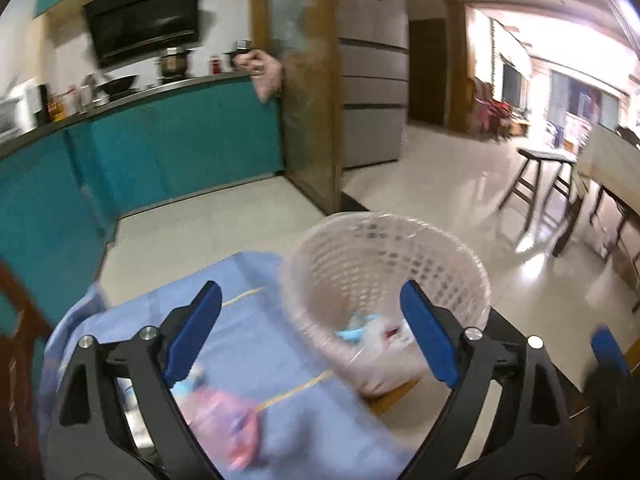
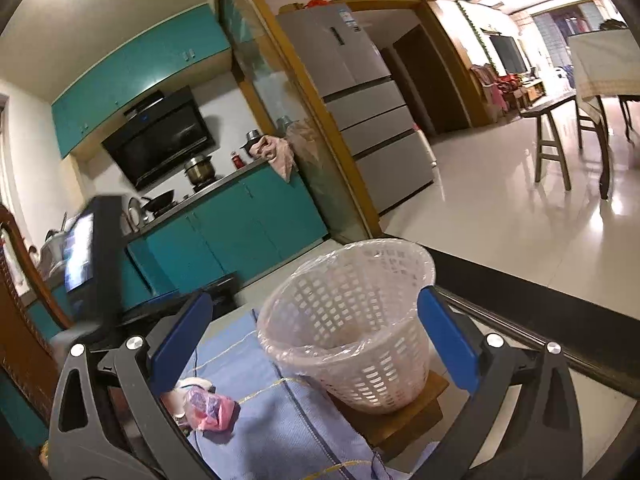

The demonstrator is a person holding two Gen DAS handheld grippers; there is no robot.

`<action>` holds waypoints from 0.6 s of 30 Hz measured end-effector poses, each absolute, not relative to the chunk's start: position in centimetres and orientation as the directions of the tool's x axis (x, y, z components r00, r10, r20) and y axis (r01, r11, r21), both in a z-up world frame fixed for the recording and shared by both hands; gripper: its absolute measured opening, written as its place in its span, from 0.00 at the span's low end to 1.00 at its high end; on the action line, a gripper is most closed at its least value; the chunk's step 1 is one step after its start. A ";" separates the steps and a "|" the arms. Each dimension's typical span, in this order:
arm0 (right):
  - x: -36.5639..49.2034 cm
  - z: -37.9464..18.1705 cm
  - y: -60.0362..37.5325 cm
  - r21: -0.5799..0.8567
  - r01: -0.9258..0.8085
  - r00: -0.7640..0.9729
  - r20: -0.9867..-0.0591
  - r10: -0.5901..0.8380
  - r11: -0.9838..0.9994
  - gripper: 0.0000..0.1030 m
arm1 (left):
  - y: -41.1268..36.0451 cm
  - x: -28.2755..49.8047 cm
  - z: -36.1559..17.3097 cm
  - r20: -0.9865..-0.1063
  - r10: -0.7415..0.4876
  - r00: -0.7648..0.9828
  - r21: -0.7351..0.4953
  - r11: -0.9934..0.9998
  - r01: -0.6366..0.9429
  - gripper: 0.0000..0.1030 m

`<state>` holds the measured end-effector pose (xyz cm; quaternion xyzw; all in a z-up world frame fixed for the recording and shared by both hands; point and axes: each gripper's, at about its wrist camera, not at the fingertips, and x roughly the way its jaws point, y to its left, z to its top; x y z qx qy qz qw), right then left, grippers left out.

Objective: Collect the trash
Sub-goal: 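Swing the left tool over the wastebasket and release the white plastic bag, then grasp the pink paper bag with the left tool while the right tool grasps the pink plastic bag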

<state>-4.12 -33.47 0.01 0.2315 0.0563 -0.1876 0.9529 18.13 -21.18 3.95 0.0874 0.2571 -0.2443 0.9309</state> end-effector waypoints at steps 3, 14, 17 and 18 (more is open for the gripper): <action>-2.9 0.3 -31.4 0.356 0.301 0.948 -0.214 -0.236 0.885 0.97 | -14.6 14.6 4.2 -0.490 -0.365 0.791 0.025 0.901 0.432 0.94; -0.1 -0.5 -22.5 0.097 0.045 0.930 -0.367 -0.006 0.994 0.97 | -0.5 5.7 -2.0 -0.557 -0.114 0.822 0.043 0.985 0.166 0.97; -0.3 -0.9 -21.0 0.077 0.001 0.921 -0.389 0.029 0.997 0.97 | -0.7 5.6 -2.8 -0.570 -0.113 0.814 0.052 0.984 0.173 0.97; -0.3 -1.1 -20.5 0.072 -0.007 0.916 -0.399 0.035 0.997 0.97 | -1.2 5.6 -3.1 -0.572 -0.116 0.812 0.053 0.983 0.178 0.97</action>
